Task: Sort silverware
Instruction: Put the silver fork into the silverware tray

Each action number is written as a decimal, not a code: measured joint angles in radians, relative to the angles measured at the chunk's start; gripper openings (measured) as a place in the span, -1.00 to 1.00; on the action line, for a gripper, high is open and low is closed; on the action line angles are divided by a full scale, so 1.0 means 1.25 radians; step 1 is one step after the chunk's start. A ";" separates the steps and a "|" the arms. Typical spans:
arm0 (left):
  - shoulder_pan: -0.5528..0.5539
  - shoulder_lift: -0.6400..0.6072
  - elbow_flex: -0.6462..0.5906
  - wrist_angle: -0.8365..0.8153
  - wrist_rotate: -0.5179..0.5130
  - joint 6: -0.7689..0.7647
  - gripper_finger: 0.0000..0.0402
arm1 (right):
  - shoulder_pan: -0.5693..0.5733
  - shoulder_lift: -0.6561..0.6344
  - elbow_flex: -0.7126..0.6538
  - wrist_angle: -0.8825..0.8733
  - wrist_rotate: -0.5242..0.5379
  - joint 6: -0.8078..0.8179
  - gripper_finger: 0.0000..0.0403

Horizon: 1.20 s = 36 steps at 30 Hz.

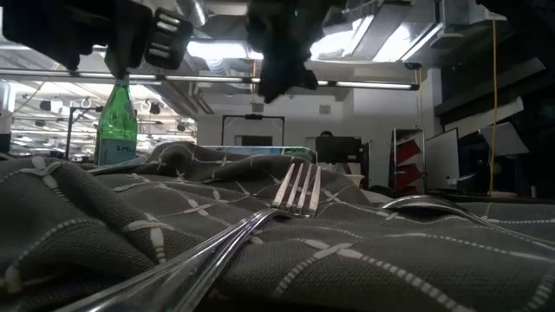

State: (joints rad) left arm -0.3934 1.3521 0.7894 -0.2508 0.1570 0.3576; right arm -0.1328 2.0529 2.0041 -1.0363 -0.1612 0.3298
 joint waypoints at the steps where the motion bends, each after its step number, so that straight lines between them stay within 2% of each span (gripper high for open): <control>1: -0.006 0.000 0.000 0.003 -0.008 0.012 -0.45 | 0.013 0.000 0.010 -0.003 0.000 0.000 -0.52; 7: -0.034 0.006 0.000 0.008 -0.027 0.056 -0.45 | 0.102 0.000 0.045 -0.019 0.000 0.000 -0.52; 13: -0.053 0.085 0.000 0.044 -0.031 0.097 -0.45 | 0.200 0.000 0.052 -0.025 0.001 0.008 -0.52; 26: -0.057 0.213 0.001 0.067 -0.035 0.161 -0.45 | 0.366 0.000 0.051 -0.036 0.032 0.151 -0.52; 36: -0.059 0.221 0.000 0.078 -0.035 0.156 -0.45 | 0.436 0.000 0.051 -0.033 0.100 0.259 -0.52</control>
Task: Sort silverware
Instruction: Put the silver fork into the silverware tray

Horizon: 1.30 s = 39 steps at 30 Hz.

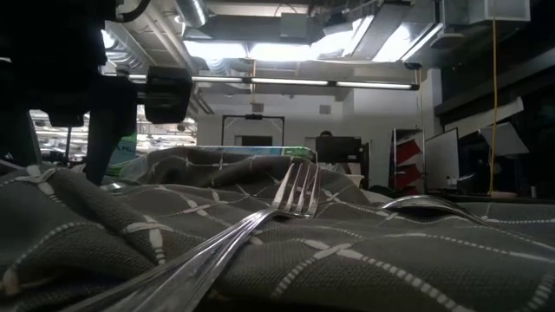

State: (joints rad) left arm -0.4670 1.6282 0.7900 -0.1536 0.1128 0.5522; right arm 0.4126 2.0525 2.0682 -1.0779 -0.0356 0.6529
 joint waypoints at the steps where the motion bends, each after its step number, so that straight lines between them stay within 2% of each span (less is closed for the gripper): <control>1: 0.000 -0.002 -0.001 0.005 0.000 0.000 -0.45 | 0.004 0.000 0.000 0.000 0.002 0.010 -0.52; 6: 0.002 -0.006 -0.001 0.022 0.000 -0.002 -0.45 | 0.015 0.000 0.000 0.005 0.009 0.035 -0.52; 12: 0.009 -0.005 -0.001 0.026 0.000 -0.060 -0.45 | 0.016 0.000 0.000 0.005 0.037 0.042 -0.52; 20: 0.013 0.038 0.001 0.037 0.001 -0.086 -0.45 | 0.016 0.000 0.000 0.005 0.037 0.042 -0.52; 23: 0.012 0.041 0.001 0.034 0.000 -0.086 -0.54 | 0.016 0.000 0.000 0.005 0.036 0.042 -0.52; 31: 0.012 0.023 0.001 0.025 0.000 -0.112 -0.95 | 0.015 0.000 0.000 0.008 0.036 0.041 -0.52; 39: 0.012 -0.034 -0.002 -0.002 0.000 -0.186 -0.98 | 0.015 0.000 -0.001 0.004 0.035 0.040 -0.52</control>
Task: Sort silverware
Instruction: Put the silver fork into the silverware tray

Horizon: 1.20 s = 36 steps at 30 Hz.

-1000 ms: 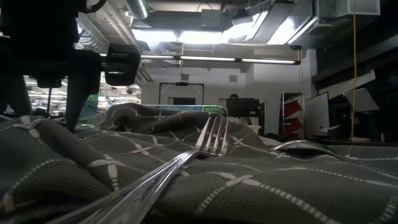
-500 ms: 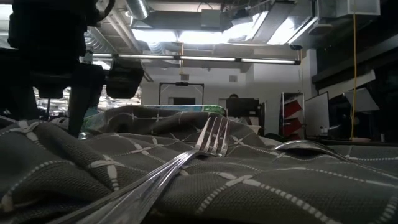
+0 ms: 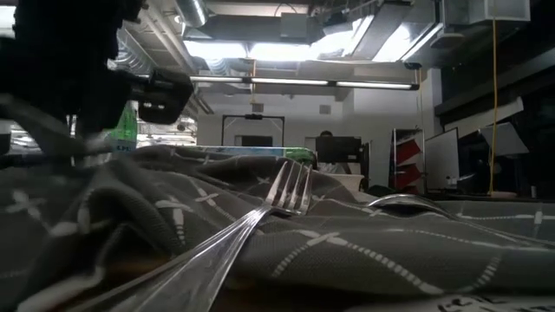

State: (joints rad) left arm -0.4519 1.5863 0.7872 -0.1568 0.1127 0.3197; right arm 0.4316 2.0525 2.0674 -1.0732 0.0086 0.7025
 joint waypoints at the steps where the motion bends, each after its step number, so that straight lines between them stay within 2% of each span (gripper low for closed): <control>1: 0.000 -0.011 0.000 -0.005 0.000 -0.006 -0.98 | 0.000 0.000 0.000 0.000 0.000 0.000 -0.52; 14: 0.000 -0.124 0.000 -0.087 0.019 -0.102 -0.98 | 0.000 0.000 0.000 -0.001 0.000 -0.003 -0.52; 20: -0.003 -0.128 0.000 -0.106 0.091 -0.165 -0.97 | 0.000 0.000 0.000 -0.002 0.000 -0.004 -0.52; 24: -0.005 -0.128 0.001 -0.105 0.100 -0.166 -0.97 | 0.000 0.000 0.000 -0.004 0.001 -0.004 -0.52; 28: -0.004 -0.121 0.001 -0.107 0.082 -0.158 -0.97 | 0.000 0.000 0.000 -0.004 0.001 -0.004 -0.52; 36: -0.004 -0.090 0.001 -0.118 -0.013 -0.118 -0.88 | 0.000 0.000 0.000 -0.001 0.008 -0.004 -0.52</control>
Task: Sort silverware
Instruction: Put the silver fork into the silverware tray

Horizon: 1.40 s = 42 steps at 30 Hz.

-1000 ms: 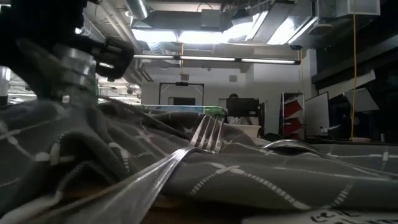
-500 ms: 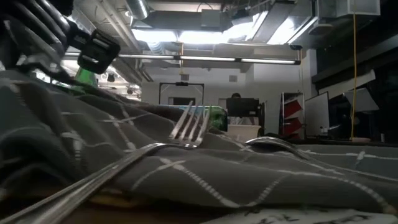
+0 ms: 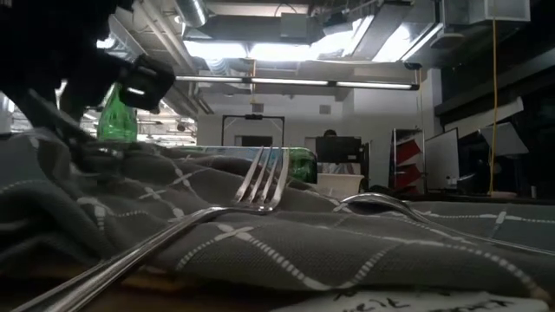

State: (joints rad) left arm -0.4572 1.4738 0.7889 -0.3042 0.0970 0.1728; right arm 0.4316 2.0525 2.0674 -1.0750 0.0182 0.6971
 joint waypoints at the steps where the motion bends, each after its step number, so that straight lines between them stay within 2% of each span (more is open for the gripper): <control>1: 0.000 0.008 0.000 0.000 -0.004 0.000 -0.86 | 0.000 0.000 0.000 0.000 0.003 0.000 -0.52; 7: 0.000 0.051 0.000 -0.001 -0.006 0.034 -0.79 | 0.000 0.000 0.000 0.000 0.014 0.000 -0.52; 12: 0.000 0.066 0.000 -0.007 -0.006 0.032 -0.83 | 0.000 0.000 0.000 0.000 0.014 0.000 -0.52; 18: 0.000 0.065 0.000 -0.027 -0.006 -0.026 -0.87 | 0.000 0.000 0.000 0.000 0.014 0.000 -0.52; 33: 0.000 0.055 0.000 -0.018 -0.006 -0.138 -0.81 | 0.000 0.000 0.000 0.000 0.014 0.000 -0.52; 42: 0.001 0.029 0.001 -0.040 -0.006 -0.134 -0.75 | 0.000 0.000 0.000 0.000 0.014 0.000 -0.52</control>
State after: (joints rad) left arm -0.4564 1.5105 0.7898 -0.3547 0.0891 0.0052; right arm 0.4316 2.0525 2.0674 -1.0744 0.0360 0.6975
